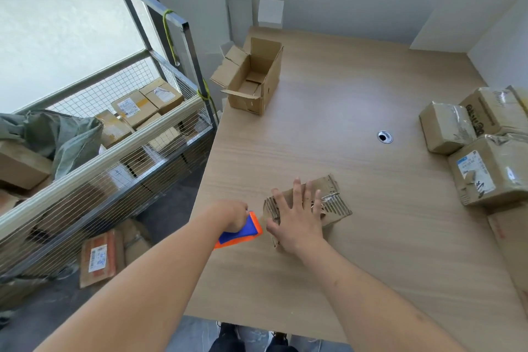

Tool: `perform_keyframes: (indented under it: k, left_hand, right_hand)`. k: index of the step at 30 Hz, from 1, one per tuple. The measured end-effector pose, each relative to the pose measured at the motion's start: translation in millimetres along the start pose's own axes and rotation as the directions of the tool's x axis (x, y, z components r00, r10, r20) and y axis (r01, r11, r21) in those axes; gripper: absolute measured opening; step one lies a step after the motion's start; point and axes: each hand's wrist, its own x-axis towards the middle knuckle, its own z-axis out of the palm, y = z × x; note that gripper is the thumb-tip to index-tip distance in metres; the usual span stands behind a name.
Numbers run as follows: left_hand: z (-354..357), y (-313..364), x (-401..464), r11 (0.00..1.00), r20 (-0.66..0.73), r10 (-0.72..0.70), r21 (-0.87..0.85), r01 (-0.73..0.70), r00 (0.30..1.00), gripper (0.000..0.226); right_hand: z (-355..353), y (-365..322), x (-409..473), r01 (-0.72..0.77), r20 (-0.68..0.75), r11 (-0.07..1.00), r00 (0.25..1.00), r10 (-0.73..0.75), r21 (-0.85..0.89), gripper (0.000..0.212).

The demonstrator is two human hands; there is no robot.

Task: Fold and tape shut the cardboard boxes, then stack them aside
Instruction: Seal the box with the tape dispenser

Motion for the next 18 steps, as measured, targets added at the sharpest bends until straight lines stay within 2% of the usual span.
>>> perform_keyframes:
  k: [3, 6, 9, 13, 15, 18]
  left_hand:
    - [16.8, -9.0, -1.5, 0.995, -0.036, -0.011, -0.100, 0.007, 0.999, 0.040]
    - [22.6, -21.0, -6.6, 0.972, -0.111, -0.031, -0.236, 0.004, 0.993, 0.037]
    - [19.0, -32.5, -17.0, 0.949, -0.189, -0.044, -0.314, -0.018, 0.981, 0.047]
    - [16.2, -44.6, -41.3, 0.901, -0.311, -0.036, -0.421, -0.103, 0.950, 0.066]
    - [14.9, -50.3, -51.1, 0.900, -0.373, 0.020, -0.397, -0.179, 0.928, 0.072]
    - [13.3, -59.7, -66.4, 0.893, -0.430, 0.134, -0.339, -0.298, 0.893, 0.070]
  right_hand:
    - [-0.9, 6.4, -4.6, 0.051, -0.024, 0.998, 0.998, -0.051, 0.025, 0.077]
    - [-6.7, 7.5, -10.0, 0.030, -0.066, 1.000, 0.997, -0.030, 0.001, 0.077]
    - [-12.3, 1.5, -17.7, 0.008, -0.089, 0.998, 0.996, -0.013, -0.064, 0.078]
    - [-12.0, 1.7, -25.4, 0.155, -0.063, 0.984, 0.985, -0.160, -0.089, 0.069]
    - [-8.1, 11.8, -26.7, 0.250, -0.067, 0.966, 0.965, -0.254, -0.064, 0.061]
    - [-1.3, 29.9, -27.5, 0.478, -0.074, 0.877, 0.877, -0.474, 0.045, 0.045]
